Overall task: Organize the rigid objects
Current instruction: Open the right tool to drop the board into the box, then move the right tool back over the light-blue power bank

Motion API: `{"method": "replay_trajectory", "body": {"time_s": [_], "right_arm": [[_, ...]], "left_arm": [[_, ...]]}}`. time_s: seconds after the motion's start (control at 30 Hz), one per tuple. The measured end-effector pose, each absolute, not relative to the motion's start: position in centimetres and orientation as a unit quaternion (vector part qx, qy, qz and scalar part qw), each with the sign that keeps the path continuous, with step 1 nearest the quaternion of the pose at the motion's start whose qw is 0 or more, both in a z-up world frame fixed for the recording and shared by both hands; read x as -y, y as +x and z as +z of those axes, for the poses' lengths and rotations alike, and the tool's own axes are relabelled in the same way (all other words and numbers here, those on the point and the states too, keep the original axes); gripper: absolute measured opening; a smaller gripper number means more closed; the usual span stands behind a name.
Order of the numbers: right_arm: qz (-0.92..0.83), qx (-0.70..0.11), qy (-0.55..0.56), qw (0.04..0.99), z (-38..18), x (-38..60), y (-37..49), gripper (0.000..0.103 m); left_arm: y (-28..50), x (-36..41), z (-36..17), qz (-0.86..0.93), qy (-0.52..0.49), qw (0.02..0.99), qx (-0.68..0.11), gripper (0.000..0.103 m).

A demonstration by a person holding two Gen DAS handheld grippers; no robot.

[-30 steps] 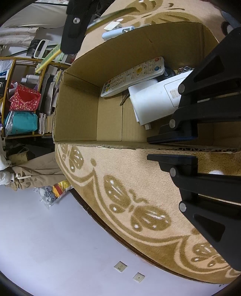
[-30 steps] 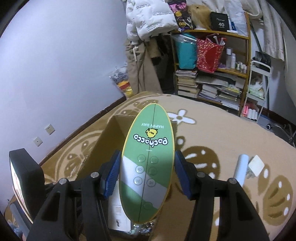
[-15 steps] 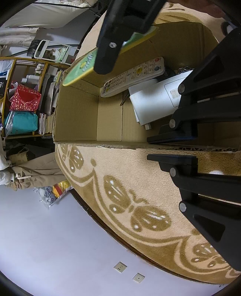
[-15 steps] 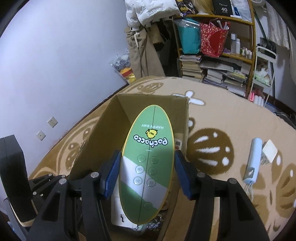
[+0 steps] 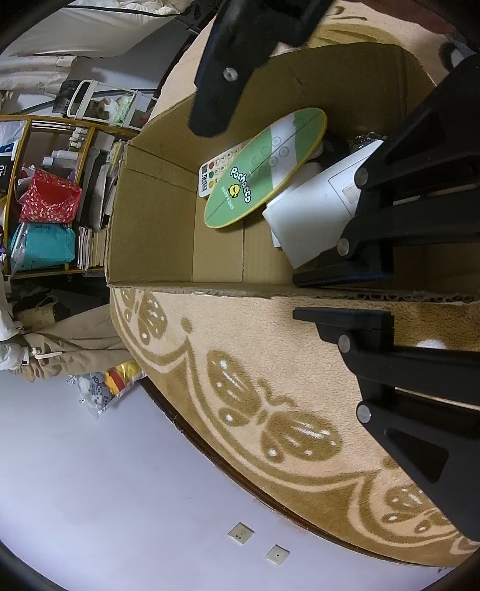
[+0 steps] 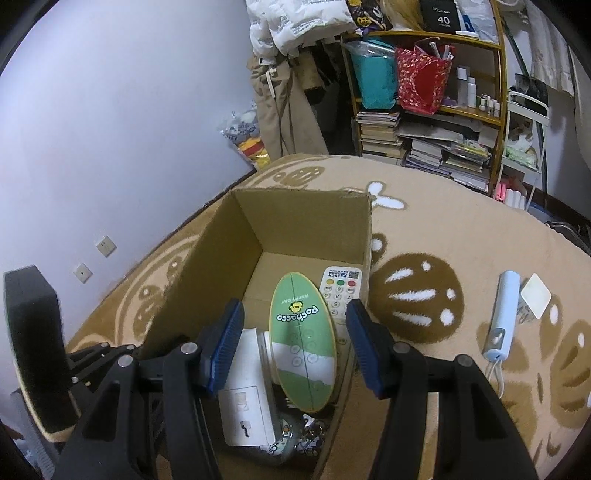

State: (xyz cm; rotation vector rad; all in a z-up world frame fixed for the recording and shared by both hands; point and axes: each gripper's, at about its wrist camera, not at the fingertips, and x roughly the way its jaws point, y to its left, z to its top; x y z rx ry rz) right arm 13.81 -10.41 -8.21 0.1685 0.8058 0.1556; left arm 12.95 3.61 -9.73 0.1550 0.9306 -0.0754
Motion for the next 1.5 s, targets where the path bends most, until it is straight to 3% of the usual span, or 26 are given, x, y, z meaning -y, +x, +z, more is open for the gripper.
{"method": "replay_trajectory", "body": {"time_s": [0.4,0.77,1.5], "right_arm": [[0.027,-0.364,0.099,0.926,-5.8,14.1,13.8,0.1],[-0.095,-0.351,0.115,0.924,-7.3,20.7,14.4,0.101],[-0.18,-0.419,0.166,0.874,-15.2,28.4,15.1,0.101]], "left_arm": [[12.9,-3.6,-9.7,-0.036,0.075,0.89,-0.448,0.011],[13.0,-3.6,-9.8,-0.037,0.072,0.89,-0.449,0.011],[13.0,-3.6,-9.9,-0.037,0.075,0.89,-0.449,0.011]]}}
